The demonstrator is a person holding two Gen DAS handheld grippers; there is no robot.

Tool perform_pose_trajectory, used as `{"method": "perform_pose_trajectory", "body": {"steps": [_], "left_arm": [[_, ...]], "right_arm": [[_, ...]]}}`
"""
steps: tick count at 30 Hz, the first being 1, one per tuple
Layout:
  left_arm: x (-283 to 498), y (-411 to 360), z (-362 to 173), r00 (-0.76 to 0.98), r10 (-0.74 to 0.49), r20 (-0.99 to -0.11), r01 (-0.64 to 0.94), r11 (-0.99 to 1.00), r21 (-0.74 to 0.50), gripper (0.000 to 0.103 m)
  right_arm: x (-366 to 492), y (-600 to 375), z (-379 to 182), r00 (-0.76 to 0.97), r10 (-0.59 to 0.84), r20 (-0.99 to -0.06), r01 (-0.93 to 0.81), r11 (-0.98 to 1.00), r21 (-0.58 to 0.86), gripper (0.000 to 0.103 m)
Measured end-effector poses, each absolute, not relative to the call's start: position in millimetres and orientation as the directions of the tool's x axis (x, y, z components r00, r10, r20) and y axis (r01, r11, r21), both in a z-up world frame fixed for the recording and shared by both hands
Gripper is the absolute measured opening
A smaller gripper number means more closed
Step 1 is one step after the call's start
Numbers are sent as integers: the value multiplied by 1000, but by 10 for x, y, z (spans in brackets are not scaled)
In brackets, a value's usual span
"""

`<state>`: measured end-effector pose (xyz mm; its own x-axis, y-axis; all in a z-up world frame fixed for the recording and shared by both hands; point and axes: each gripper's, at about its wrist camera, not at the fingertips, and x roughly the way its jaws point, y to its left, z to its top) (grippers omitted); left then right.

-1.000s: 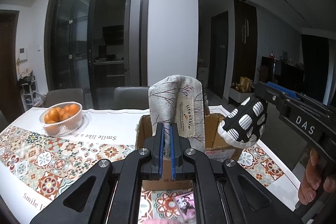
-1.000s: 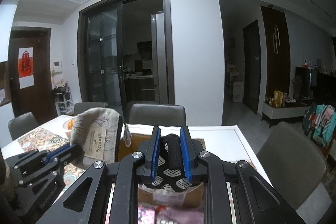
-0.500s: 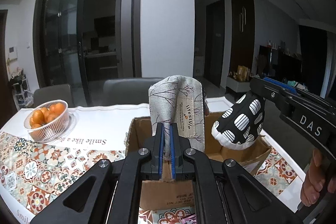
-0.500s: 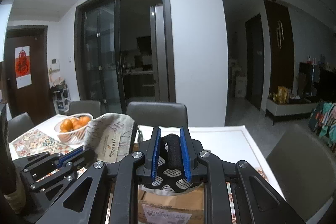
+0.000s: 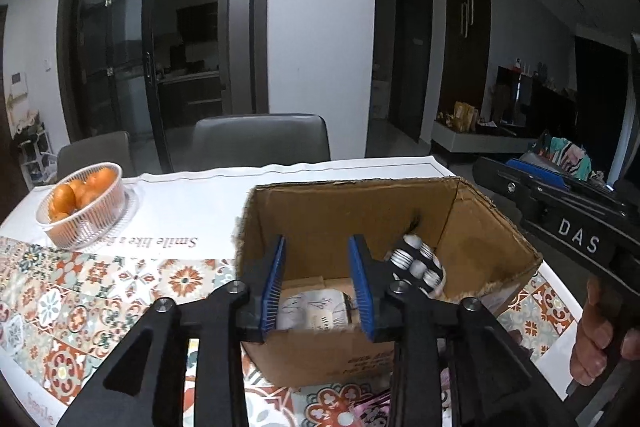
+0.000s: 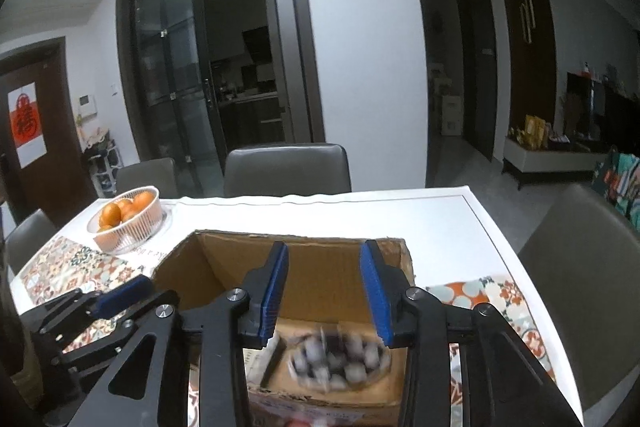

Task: Organize soft objects
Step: 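Open both tools to drop the pouch and mask into the box, then grasp the pink headband with the left tool while the right tool grasps the white cloth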

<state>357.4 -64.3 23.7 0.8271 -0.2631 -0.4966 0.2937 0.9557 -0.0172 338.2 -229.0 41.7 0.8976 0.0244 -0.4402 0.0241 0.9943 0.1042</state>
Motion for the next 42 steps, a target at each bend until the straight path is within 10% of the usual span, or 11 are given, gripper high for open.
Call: {"method": "perform_pose_trajectory", "body": {"steps": [14,42], "left_arm": [[2949,-296,391,847,-227,-480,247,969,-21,55],[1984,-316,-206,810,-188,-556,238,971,18,58]], "right_arm": [[2756,-2073,530,906,-9,-423,43,997,69,50],[1834,-2092,-138,819,-35,-573,89,994,66,52]]}}
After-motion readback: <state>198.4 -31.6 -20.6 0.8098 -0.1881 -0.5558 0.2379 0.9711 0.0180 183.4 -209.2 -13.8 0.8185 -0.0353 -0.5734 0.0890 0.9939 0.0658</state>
